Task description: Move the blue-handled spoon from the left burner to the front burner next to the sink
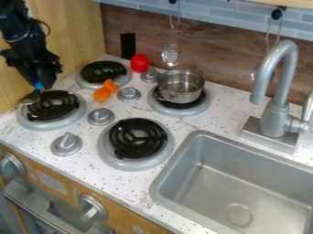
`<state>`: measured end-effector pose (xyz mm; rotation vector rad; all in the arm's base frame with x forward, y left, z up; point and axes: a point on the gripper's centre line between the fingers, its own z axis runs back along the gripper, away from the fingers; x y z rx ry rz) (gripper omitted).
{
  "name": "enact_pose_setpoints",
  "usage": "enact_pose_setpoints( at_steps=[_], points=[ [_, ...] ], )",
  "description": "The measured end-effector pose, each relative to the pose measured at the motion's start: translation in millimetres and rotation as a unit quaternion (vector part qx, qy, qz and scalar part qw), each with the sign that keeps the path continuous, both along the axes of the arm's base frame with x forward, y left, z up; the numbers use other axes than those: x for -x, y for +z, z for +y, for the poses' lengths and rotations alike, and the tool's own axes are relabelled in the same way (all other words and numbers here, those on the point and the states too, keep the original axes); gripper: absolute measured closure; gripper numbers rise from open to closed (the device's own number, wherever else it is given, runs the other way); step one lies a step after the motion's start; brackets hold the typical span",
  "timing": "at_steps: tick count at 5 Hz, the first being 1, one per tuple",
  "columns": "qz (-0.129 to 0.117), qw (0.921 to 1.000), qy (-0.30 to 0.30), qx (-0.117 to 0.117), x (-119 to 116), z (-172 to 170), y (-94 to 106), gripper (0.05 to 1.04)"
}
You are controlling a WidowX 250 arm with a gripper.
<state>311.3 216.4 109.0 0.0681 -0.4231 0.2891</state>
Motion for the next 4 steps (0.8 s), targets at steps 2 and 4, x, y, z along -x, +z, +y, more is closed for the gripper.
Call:
enact_pose_setpoints(
  at_steps=[2, 4],
  points=[
    [0.037, 0.9872, -0.154, 0.016, 6, -94, -26.4, 0.683],
    [0.06, 0.9682, -0.242, 0.012, -5, -173, -36.2, 0.684]
  ],
)
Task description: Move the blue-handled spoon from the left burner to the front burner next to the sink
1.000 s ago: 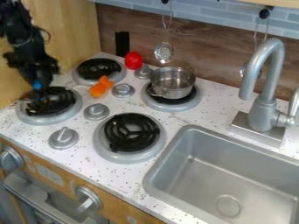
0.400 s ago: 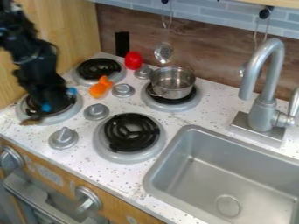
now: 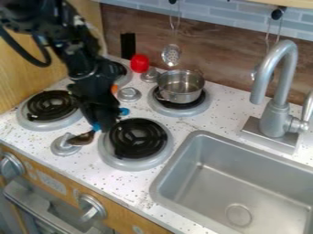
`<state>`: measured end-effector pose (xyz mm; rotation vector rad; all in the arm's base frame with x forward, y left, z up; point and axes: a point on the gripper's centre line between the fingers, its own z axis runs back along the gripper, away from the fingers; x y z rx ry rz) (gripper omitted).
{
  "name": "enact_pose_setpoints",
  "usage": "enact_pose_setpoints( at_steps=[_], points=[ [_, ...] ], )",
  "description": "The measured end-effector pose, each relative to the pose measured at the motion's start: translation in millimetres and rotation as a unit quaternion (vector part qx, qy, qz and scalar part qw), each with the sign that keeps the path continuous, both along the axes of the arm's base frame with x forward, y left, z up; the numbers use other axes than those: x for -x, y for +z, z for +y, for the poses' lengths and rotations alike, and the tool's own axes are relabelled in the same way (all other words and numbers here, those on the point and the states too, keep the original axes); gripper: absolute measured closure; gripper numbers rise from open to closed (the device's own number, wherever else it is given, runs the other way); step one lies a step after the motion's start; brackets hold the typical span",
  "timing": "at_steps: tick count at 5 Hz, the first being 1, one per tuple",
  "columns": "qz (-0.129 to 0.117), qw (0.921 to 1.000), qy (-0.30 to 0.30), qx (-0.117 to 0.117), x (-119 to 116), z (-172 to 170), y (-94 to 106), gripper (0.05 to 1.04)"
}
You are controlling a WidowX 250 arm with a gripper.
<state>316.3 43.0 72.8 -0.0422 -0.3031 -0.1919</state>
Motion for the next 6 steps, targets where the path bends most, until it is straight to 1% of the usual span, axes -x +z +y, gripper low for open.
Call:
enact_pose_setpoints(
  at_steps=[1, 2, 3, 4, 5, 6],
  points=[
    [-0.006, 0.9996, -0.026, -0.005, -15, -23, 8.7, 0.683],
    [0.007, 0.9995, -0.03, -0.009, -25, -26, -4.7, 0.683],
    [0.009, 0.9991, -0.035, -0.022, -34, -22, -16.8, 0.684],
    [0.018, 0.9988, -0.036, -0.027, -34, -18, -28.6, 0.683],
    [0.013, 0.9981, -0.04, -0.044, -37, -12, -31.1, 0.683],
    [0.01, 0.9982, -0.033, -0.049, -38, -10, -31.3, 0.639]
  ],
)
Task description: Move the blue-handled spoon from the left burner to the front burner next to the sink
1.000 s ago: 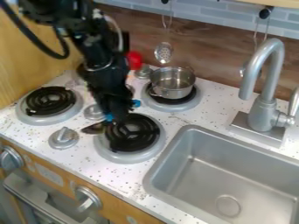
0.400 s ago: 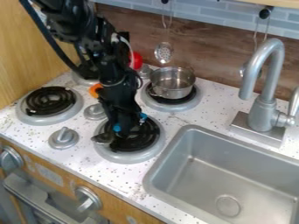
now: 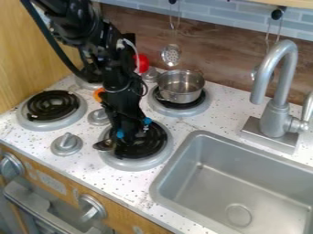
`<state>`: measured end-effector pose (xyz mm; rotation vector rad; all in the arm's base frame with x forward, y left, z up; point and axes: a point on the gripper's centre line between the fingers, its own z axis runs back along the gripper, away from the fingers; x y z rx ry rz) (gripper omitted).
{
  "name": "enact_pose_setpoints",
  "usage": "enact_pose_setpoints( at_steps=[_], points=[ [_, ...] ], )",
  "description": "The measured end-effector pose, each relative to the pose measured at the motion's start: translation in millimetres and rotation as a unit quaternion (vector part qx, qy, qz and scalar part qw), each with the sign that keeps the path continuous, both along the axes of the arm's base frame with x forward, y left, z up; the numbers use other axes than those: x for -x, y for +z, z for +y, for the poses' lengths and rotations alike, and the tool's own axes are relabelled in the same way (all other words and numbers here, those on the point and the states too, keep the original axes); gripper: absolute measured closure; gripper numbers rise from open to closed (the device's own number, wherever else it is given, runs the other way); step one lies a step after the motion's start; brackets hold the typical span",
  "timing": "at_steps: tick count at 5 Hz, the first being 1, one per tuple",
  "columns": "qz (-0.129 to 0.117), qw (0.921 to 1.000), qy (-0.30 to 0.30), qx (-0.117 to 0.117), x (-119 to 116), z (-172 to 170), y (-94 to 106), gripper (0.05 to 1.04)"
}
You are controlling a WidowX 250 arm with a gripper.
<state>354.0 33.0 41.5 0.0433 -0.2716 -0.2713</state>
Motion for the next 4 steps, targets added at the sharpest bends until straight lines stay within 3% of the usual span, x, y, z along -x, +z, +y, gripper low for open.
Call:
enact_pose_setpoints(
  at_steps=[1, 2, 3, 4],
  points=[
    [0.005, 0.9999, 0.008, -0.009, 2, 3, -0.7, 0.324],
    [0.007, 0.9998, 0.003, -0.017, 2, 5, -0.5, 0.081],
    [0.011, 0.9997, 0.007, -0.02, 4, 6, -0.2, 0.073],
    [-0.016, 0.9995, 0.017, -0.02, 6, 12, 34.2, 0.077]
  ],
)
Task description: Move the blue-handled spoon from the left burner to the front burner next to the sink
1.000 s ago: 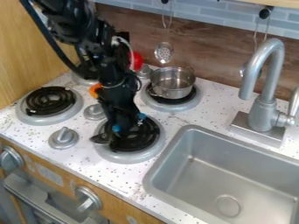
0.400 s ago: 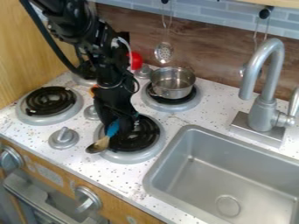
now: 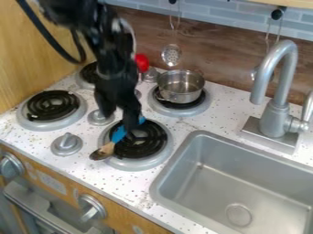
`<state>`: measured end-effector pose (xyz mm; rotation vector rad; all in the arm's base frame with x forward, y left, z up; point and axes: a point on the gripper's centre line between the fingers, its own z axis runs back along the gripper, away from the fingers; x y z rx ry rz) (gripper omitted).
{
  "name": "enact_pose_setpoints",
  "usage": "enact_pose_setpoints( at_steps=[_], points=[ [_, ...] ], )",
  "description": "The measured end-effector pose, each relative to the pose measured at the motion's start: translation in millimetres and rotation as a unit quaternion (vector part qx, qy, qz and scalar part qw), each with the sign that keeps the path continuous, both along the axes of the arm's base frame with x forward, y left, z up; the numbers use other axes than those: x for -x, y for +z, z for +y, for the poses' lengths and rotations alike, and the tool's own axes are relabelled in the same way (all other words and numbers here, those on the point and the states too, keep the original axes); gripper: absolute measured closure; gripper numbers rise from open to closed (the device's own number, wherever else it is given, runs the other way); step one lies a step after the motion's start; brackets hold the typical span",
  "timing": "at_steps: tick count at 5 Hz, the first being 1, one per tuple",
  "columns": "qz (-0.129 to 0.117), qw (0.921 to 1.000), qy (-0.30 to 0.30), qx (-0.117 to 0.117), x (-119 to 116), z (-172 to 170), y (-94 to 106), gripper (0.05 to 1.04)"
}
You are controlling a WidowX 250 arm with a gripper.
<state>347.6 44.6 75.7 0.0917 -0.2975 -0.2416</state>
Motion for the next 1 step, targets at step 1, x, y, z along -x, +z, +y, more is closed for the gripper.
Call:
enact_pose_setpoints(
  at_steps=[1],
  points=[
    [-0.048, 0.9983, 0.028, 0.015, 3.6, 21.0, 49.1, 0.077]
  ],
)
